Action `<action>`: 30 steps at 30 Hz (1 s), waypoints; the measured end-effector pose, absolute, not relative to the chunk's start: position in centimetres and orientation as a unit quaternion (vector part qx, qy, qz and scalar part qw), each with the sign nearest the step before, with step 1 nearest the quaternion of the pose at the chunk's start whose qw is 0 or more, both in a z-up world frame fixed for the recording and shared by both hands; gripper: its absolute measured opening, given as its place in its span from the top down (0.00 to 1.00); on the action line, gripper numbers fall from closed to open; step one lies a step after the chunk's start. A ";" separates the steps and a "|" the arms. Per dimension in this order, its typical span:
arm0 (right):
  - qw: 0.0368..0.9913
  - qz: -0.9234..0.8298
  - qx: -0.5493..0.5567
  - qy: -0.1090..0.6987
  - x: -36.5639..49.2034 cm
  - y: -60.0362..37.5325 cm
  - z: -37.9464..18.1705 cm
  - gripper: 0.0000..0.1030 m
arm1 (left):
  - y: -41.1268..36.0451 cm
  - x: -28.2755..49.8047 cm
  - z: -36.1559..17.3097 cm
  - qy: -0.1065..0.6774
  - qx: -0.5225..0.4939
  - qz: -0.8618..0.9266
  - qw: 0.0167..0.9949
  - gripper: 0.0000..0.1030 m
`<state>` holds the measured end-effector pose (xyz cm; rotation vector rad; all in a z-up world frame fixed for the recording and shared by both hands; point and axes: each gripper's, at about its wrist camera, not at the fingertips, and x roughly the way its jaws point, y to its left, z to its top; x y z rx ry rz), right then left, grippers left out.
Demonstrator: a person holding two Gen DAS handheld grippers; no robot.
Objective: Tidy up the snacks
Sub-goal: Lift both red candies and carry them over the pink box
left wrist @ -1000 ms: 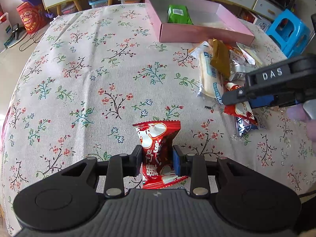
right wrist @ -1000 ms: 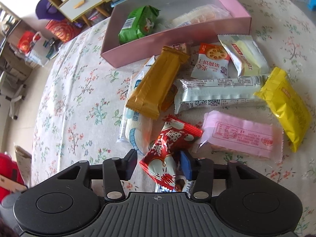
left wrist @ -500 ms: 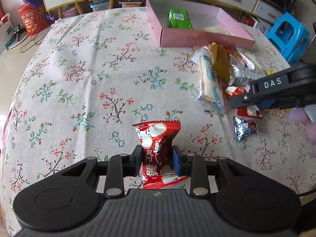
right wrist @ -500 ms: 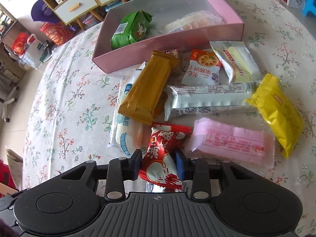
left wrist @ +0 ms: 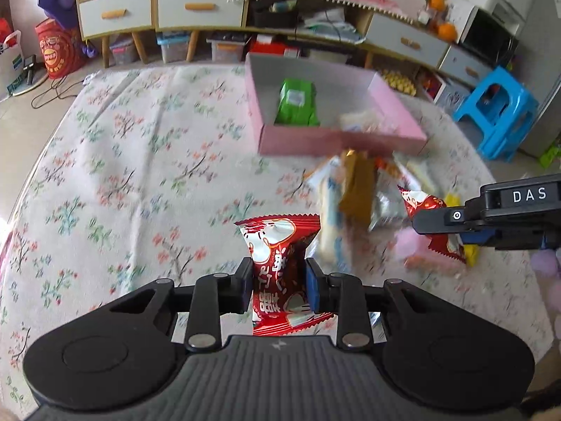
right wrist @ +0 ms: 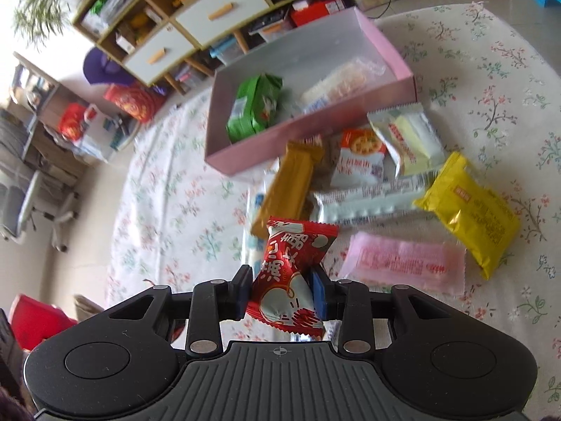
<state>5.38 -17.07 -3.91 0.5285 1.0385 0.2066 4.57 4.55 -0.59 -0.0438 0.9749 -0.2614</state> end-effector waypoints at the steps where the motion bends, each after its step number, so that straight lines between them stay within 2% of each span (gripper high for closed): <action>1: 0.832 0.095 0.254 0.485 5.5 -17.4 -3.7 0.67 | 4.3 4.8 -0.4 0.463 -0.025 -0.127 0.877 0.74; 13: 0.842 0.064 0.298 0.446 8.8 -21.8 -4.0 0.66 | 0.6 8.9 0.5 0.423 -0.081 -0.142 0.891 0.75; 25: 0.856 0.049 0.290 0.426 16.0 -23.7 -3.0 0.66 | -3.3 15.5 0.4 0.404 -0.041 -0.156 0.901 0.75; 30: 0.856 0.049 0.292 0.425 18.7 -23.9 -4.5 0.66 | -4.2 17.7 -1.1 0.412 -0.029 -0.156 0.897 0.75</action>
